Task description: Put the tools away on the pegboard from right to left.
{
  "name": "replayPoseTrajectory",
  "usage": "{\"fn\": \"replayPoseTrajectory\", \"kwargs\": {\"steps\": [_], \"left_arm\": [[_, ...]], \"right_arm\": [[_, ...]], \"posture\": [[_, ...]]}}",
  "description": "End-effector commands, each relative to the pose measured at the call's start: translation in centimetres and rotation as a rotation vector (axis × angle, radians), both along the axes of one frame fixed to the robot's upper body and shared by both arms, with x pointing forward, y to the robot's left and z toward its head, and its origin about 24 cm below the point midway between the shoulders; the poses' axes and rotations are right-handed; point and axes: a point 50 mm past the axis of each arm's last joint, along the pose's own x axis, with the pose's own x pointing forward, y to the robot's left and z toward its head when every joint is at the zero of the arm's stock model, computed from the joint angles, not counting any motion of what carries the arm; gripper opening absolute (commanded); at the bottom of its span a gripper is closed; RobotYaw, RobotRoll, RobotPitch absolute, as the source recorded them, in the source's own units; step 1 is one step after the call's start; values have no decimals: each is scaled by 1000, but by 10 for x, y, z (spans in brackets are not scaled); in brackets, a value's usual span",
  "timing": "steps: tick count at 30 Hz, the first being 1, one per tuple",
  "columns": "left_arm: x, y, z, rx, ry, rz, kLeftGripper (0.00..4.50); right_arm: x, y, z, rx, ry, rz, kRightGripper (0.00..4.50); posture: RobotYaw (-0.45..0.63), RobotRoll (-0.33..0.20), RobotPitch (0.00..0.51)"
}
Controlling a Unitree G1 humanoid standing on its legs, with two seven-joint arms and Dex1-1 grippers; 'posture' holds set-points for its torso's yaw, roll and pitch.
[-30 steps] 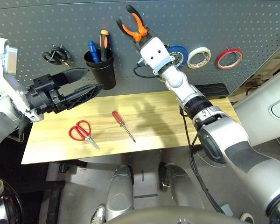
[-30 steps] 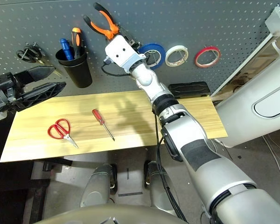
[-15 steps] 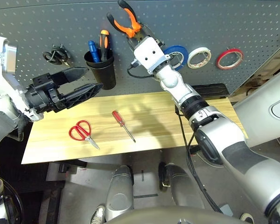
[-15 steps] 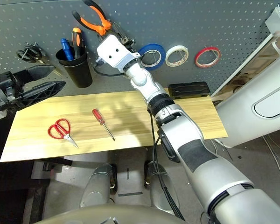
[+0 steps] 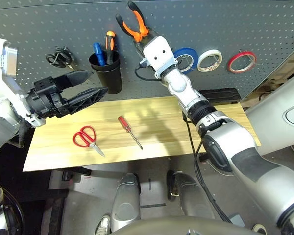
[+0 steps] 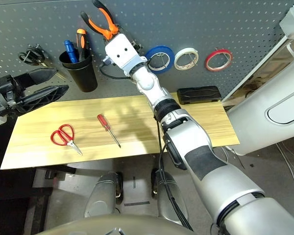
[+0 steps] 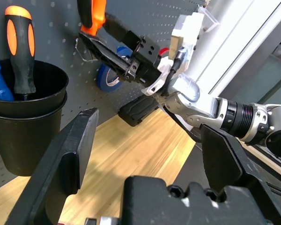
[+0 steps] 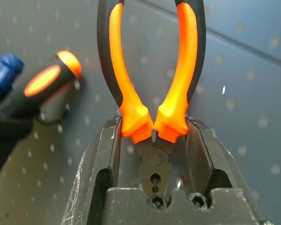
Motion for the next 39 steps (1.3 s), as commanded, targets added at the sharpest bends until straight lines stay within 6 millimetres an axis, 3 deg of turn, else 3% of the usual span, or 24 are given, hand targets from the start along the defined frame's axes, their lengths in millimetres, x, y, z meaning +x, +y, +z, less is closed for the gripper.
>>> {"fn": "replayPoseTrajectory", "kwargs": {"steps": [1, 3, 10, 13, 17, 19, 23, 26, 32, 39], "left_arm": [[0, -8, -4, 1, 4, -19, 4500], [2, -10, -6, -3, 6, -21, 4500], [9, -19, -17, -22, 14, -25, 4500], [12, -23, -24, -18, 16, 2, 4500], [22, -26, -45, 14, 42, 118, 4500], [26, -26, -53, 28, 82, 175, 4500], [32, -36, -79, 7, 220, 234, 4500], [38, -44, -106, 65, 314, 310, 4500], [54, -57, -146, 76, 490, 419, 4500], [66, -59, -189, 120, 644, 632, 4500]], "right_arm": [[2, -8, -9, 15, 43, -21, 2109], [2, -10, -11, 13, 46, -17, 2109], [3, -33, -12, 42, 32, -20, 4482], [1, -44, -1, 50, -20, 1, 4482], [-10, -72, 33, 103, -24, 200, 4482], [-16, -79, 36, 84, 18, 293, 4482], [-37, -110, 32, -59, 185, 464, 4482], [-52, -128, 0, -201, 358, 501, 4482], [-86, -135, -59, -436, 533, 538, 4482], [-114, -131, -100, -558, 589, 571, 4482]], "posture": [[226, 0, 148], [221, 0, 149], [199, 0, 133], [194, 0, 129], [166, 0, 130], [153, 0, 132], [126, 0, 143], [88, 0, 160], [51, 0, 178], [19, 0, 221]]}}
